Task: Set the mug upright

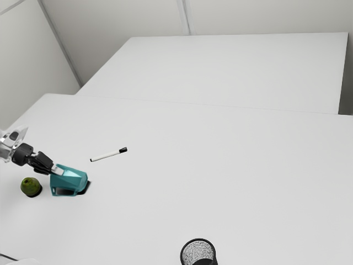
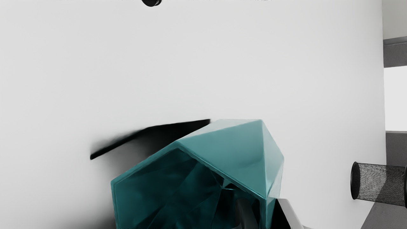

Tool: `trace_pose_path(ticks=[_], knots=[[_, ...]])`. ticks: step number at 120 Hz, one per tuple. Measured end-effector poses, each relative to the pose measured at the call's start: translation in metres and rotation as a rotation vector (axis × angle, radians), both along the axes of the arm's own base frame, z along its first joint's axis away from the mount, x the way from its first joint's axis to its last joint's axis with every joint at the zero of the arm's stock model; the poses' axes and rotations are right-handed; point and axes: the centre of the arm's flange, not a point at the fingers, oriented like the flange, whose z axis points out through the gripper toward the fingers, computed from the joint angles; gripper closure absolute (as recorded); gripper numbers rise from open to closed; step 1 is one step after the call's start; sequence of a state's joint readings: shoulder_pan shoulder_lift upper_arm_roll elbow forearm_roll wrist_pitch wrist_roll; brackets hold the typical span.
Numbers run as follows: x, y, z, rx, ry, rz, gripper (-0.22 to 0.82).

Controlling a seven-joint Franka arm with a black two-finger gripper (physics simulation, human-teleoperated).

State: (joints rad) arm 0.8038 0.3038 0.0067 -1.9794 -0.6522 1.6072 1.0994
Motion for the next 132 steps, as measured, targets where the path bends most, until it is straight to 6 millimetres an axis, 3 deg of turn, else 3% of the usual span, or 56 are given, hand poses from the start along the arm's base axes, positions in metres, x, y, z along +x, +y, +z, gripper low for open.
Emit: trace_pose_path(ticks=[20, 61, 81, 110, 132], knots=[[-0.004, -0.005, 0.011, 0.012, -0.011, -0.002, 0.76], [0.003, -0.032, 0.06, 0.066, -0.07, -0.05, 0.78], [0.022, -0.068, 0.102, 0.116, -0.12, -0.126, 0.77], [0.051, -0.141, 0.148, 0.213, -0.136, -0.278, 0.77], [0.067, -0.193, 0.166, 0.327, -0.106, -0.372, 0.77]])
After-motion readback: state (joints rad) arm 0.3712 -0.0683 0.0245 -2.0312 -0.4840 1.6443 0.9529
